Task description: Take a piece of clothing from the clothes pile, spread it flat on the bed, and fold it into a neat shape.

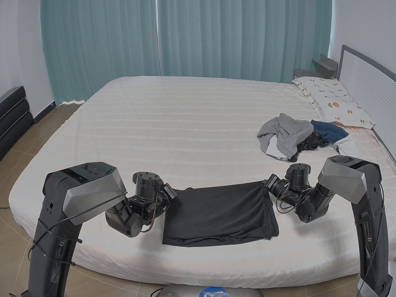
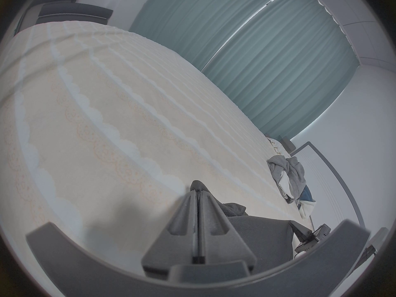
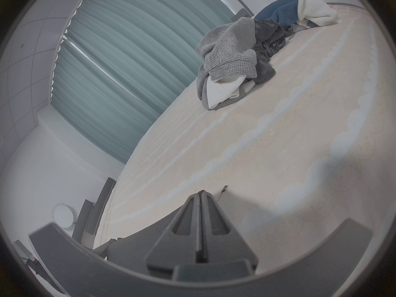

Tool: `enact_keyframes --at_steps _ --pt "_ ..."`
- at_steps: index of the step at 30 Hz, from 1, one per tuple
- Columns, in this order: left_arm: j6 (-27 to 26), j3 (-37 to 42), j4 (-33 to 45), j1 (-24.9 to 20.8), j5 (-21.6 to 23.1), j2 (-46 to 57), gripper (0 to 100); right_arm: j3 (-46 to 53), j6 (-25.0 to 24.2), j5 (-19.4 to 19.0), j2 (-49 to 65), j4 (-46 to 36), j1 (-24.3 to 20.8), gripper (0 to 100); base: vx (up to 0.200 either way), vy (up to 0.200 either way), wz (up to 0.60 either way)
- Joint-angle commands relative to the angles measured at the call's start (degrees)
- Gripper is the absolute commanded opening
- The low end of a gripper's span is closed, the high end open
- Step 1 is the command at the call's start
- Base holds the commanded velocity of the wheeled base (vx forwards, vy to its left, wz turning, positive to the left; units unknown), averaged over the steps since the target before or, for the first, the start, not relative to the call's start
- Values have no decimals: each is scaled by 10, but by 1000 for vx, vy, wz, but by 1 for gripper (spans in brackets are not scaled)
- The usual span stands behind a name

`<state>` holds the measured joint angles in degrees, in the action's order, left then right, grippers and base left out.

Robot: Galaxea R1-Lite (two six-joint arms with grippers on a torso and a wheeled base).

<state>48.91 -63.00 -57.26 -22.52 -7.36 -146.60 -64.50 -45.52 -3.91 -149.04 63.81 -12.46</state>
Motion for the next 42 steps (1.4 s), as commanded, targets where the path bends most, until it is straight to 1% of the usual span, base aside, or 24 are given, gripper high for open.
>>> enact_keyframes --at_steps 1,3,4,11,14,16,17,18,19,20,21,22,23,24,25,26,27,30,32,33,36,38,42 --pt "0 1 0 0 0 1 0 1 1 0 -2 0 0 0 0 0 0" --pt "0 1 0 0 0 0 0 1 1 0 -2 0 -1 0 0 0 0" --pt "0 1 0 0 0 0 100 1 1 0 -2 0 -1 100 0 0 0" --pt "3 2 -3 0 0 2 100 26 -1 -2 18 2 1 100 0 0 0" --pt "11 8 -4 1 2 5 100 65 -6 -7 57 3 4 100 0 0 0" --pt "27 9 -7 2 1 8 100 108 -16 -15 98 7 9 100 0 0 0" --pt "34 9 -7 4 1 11 100 126 -14 -23 113 8 10 100 0 0 0" --pt "42 9 -7 6 2 15 100 146 -12 -40 131 8 12 100 0 0 0" --pt "44 9 -7 8 2 17 100 151 -12 -45 135 7 12 100 0 0 0" --pt "54 10 -7 14 6 26 100 185 -4 -80 163 1 12 100 0 0 0" --pt "54 10 -7 14 6 26 100 185 -4 -80 163 1 12 100 0 0 0" --pt "69 16 -7 23 13 34 100 228 4 -116 192 -1 12 100 0 0 0" --pt "74 19 -7 27 20 38 100 248 9 -134 206 -1 12 100 0 0 0" --pt "74 19 -7 27 20 38 100 248 9 -134 206 -1 12 100 0 0 0" --pt "77 24 -6 30 38 42 100 276 16 -164 226 -4 12 100 0 0 0" --pt "77 24 -6 30 38 42 100 276 16 -164 226 -4 12 100 0 0 0" --pt "77 30 -6 30 51 43 100 296 23 -180 234 -11 8 100 0 0 0" --pt "77 31 -5 30 53 42 100 313 54 -186 231 -27 0 100 0 0 0" --pt "77 31 -4 30 53 42 100 314 61 -187 229 -34 -4 100 0 0 0" --pt "77 31 -2 30 53 40 100 315 66 -189 230 -59 -12 100 0 0 0" --pt "76 31 -2 30 53 39 100 321 83 -198 232 -89 -25 100 0 0 0" --pt "76 31 -1 30 53 39 100 329 104 -208 229 -91 -27 100 0 0 0" --pt "76 31 -1 30 53 39 100 335 126 -211 212 -90 -34 100 0 0 0"
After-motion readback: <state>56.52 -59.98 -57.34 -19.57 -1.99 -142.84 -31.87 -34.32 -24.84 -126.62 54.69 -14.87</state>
